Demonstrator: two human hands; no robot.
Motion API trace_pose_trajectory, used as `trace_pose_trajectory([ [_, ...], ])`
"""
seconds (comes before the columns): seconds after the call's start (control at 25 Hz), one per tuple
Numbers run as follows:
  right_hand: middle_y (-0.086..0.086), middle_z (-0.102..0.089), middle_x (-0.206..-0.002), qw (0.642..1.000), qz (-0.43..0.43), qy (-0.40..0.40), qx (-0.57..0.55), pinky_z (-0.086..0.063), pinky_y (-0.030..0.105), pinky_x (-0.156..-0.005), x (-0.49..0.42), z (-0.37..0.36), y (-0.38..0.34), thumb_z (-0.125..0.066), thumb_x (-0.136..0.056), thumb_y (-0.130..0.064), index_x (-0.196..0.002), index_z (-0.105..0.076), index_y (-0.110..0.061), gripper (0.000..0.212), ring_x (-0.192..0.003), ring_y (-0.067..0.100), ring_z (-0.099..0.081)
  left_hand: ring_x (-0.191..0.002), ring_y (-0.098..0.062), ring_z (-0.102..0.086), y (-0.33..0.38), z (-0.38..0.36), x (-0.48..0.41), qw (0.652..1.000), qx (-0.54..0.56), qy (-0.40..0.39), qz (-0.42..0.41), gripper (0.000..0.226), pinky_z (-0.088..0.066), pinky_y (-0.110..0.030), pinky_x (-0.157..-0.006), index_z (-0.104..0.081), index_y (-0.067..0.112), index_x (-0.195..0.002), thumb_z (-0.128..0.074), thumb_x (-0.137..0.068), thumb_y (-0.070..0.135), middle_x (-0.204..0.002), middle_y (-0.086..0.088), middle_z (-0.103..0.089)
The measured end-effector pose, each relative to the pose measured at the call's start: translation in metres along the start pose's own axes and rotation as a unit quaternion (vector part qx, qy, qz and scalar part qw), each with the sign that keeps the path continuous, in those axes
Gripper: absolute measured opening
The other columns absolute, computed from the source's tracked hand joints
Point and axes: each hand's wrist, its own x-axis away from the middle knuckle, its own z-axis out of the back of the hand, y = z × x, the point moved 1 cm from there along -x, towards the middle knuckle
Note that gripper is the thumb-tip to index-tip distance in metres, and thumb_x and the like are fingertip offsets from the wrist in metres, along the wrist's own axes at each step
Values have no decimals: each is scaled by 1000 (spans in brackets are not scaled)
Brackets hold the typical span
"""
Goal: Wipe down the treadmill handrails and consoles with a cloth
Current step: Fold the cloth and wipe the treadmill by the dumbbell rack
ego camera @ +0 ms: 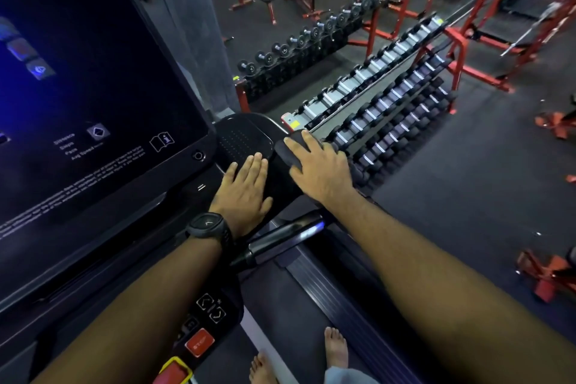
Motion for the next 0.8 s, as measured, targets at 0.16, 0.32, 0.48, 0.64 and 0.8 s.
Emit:
trace_pose_trajectory([
  [0.16,5,-29,-162,998,21,42,46,-48,51,-90,38,-12,12,-51,-93,-45,-154,-27,-39,66,-125,35,-51,-152,-28,11,22,-4,2,996,68,-24,45,79,3,-44,-123,7,5,-155,-30,-102,50,-164,-15,13],
  [0.32,1,-26,-163,1000,-10,10,1,-46,52,-94,24,-3,17,-48,-94,-48,-155,-24,-41,66,-130,35,-48,-152,-29,10,21,-5,2,995,82,-17,48,79,2,-43,-123,5,4,-155,-32,-101,48,-164,-17,11],
  [0.48,3,-25,-163,1000,-3,3,28,-46,53,-95,29,-5,9,-47,-96,-48,-155,-22,-39,65,-129,35,-48,-152,-27,12,23,-3,5,993,103,-17,48,79,4,-42,-123,6,5,-156,-30,-102,50,-164,-15,12],
  [0.64,4,-23,-164,998,2,35,53,-44,54,-97,42,-5,16,-48,-96,-47,-156,-20,-39,66,-135,35,-43,-151,-25,15,23,-3,2,991,118,-26,59,85,5,-42,-124,8,6,-156,-29,-99,57,-164,-13,15],
  [0.8,7,-14,-167,997,22,-8,77,-39,58,-102,12,-2,-10,-44,-99,-47,-158,-13,-36,67,-142,39,-32,-151,-25,16,26,-2,4,990,128,-27,61,88,5,-41,-124,9,6,-155,-34,-98,57,-164,-12,16],
])
